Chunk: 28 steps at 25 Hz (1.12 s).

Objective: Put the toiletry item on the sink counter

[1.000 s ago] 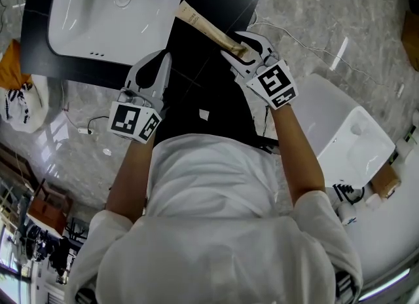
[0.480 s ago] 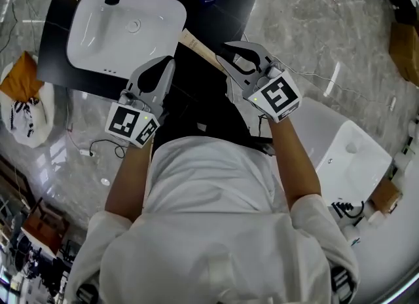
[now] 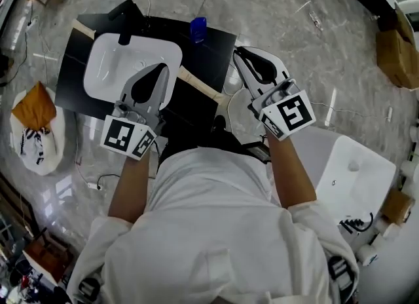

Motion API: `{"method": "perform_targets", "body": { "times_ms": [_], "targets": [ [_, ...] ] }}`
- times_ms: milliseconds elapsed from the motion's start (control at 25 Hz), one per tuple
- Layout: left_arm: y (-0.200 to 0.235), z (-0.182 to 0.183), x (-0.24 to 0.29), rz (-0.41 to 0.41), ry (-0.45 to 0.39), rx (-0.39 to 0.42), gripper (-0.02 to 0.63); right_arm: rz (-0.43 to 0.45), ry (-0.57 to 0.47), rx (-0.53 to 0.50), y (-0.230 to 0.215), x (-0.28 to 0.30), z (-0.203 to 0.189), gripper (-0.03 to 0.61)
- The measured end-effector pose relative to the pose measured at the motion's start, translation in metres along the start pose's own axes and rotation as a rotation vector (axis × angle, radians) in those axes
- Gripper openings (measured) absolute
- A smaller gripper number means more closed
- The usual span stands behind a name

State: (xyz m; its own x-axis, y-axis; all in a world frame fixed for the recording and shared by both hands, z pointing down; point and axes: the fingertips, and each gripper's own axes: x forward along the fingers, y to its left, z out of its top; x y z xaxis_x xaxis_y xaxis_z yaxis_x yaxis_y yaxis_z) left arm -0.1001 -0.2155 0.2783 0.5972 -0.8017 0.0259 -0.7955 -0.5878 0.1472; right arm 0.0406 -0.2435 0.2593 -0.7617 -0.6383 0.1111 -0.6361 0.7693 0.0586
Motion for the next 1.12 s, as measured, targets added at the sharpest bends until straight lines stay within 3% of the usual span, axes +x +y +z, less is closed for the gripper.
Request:
{"method": "perform_targets", "body": {
  "times_ms": [200, 360, 680, 1120],
  "targets": [
    [-0.001, 0.051, 0.004, 0.036, -0.049, 0.052, 0.015, -0.181, -0.055, -0.002, -0.033, -0.037, 0.044, 0.032],
    [0.003, 0.075, 0.001, 0.073, -0.071, 0.051, 0.015, -0.254, -0.08, -0.015, -0.045, -0.057, 0.064, 0.032],
    [0.002, 0.083, -0.006, 0.081, -0.083, 0.028, 0.015, -0.289, -0.078, 0.01, -0.049, -0.076, 0.062, 0.03],
    [-0.017, 0.083, -0.013, 0.007, -0.093, 0.016, 0.015, -0.274, -0.084, 0.008, -0.041, -0.085, 0.064, 0.025]
  ]
}}
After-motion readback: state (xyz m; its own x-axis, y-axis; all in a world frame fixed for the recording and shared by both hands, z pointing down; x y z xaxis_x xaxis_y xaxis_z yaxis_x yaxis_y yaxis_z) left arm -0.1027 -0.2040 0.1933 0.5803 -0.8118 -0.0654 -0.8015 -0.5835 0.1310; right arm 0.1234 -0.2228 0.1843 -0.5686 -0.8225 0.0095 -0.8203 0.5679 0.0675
